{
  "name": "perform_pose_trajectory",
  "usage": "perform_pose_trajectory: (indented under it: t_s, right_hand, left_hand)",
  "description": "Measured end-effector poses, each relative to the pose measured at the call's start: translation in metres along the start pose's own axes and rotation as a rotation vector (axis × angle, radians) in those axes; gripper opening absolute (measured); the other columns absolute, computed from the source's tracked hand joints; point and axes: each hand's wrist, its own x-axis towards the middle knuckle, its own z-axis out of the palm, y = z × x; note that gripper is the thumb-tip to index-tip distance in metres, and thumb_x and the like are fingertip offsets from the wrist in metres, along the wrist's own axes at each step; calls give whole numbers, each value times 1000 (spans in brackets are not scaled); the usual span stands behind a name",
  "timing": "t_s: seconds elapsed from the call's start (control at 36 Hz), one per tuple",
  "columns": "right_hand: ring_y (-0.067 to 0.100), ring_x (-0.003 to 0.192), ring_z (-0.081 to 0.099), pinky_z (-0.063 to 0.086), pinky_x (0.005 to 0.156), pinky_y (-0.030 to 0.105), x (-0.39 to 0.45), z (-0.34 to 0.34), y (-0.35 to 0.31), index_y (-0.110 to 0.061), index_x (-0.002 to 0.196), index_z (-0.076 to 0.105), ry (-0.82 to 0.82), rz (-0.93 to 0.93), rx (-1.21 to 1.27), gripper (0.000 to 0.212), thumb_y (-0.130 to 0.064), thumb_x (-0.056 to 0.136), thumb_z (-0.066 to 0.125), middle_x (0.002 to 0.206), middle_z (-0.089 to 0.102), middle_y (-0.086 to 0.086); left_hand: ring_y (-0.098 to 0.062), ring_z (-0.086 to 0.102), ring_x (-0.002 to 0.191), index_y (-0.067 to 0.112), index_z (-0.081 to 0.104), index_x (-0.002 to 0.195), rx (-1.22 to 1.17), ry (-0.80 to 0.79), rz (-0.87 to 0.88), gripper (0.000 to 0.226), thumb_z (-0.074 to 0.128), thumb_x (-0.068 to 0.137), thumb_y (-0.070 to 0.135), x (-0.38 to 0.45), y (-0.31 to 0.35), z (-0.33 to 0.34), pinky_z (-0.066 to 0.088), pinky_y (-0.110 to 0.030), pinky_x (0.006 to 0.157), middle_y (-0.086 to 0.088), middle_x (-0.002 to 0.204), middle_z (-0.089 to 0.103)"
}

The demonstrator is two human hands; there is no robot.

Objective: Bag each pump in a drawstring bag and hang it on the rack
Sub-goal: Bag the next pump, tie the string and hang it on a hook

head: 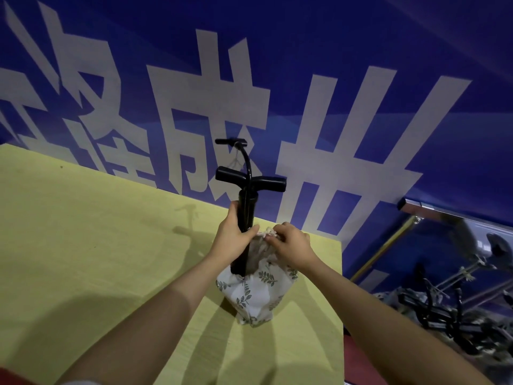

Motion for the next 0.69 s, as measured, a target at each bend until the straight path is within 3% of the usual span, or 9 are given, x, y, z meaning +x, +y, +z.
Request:
perform_pose_trajectory:
  t_s: [0.06,0.14,0.19,0.22,0.25,0.31,0.47,0.61,0.69]
  right_hand:
    - [19,87,51,24,80,34,1,-3,2,-9,78,61,34,8,-7,30,-35,92,57,89,57,4]
    - [14,92,54,15,77,30,1,-10,4,-12,80,69,116,34,91,22,-30,90,61,94,66,-3]
    - [12,89,60,20,84,30,3,-16,4,-22,74,69,135,78,276,21,-33,89,61,84,71,-5]
    - [12,84,64,30,87,34,3,-19,3,-24,69,66,133,90,396,23,-33,90,61,76,71,-4]
    - [11,77,66,41,83,34,1,-23,0,-24,67,64,127,104,524,26,-30,91,60,71,69,-3]
    - [8,66,63,47,71,26,1,-31,-6,-10,75,64,122,110,703,24,-19,95,56,72,64,5]
    - [16,65,52,42,71,31,8,-51,-18,-7,69,61,221,105,873,32,-17,98,50,63,59,4]
    - [16,56,36,31,62,31,15,-76,-27,16,80,54,241,31,934,32,-12,96,52,49,44,-4]
    - [15,54,32,28,58,31,17,-94,-37,0,76,53,286,-8,951,22,-11,95,54,53,37,1]
  left_hand:
    - [-14,56,96,19,38,124,-7,8,4,51,69,84,20,0,3,-1,43,-26,80,5,102,57]
    - [-10,54,94,16,44,119,-11,30,8,41,67,86,25,0,12,-3,39,-21,78,7,100,56]
    - [-13,55,95,14,49,115,10,72,25,35,66,87,28,2,18,-3,39,-21,77,3,101,57]
    - [-15,54,97,13,52,113,39,101,33,34,66,87,29,3,20,-3,39,-22,77,1,102,55]
    - [-16,54,98,11,53,111,72,125,35,34,66,86,30,4,22,-2,38,-22,78,-1,103,53]
    - [-15,53,98,10,52,114,76,153,20,38,68,85,28,4,25,-1,39,-22,79,-1,105,52]
    - [-9,54,93,11,40,118,-55,132,1,46,70,84,18,3,36,-2,40,-15,74,6,103,54]
    - [-11,55,99,16,45,120,-73,46,35,41,67,86,17,10,46,-6,42,-24,81,6,106,57]
    - [-12,56,100,16,50,121,-65,18,69,43,70,83,17,15,50,-9,43,-25,82,4,108,58]
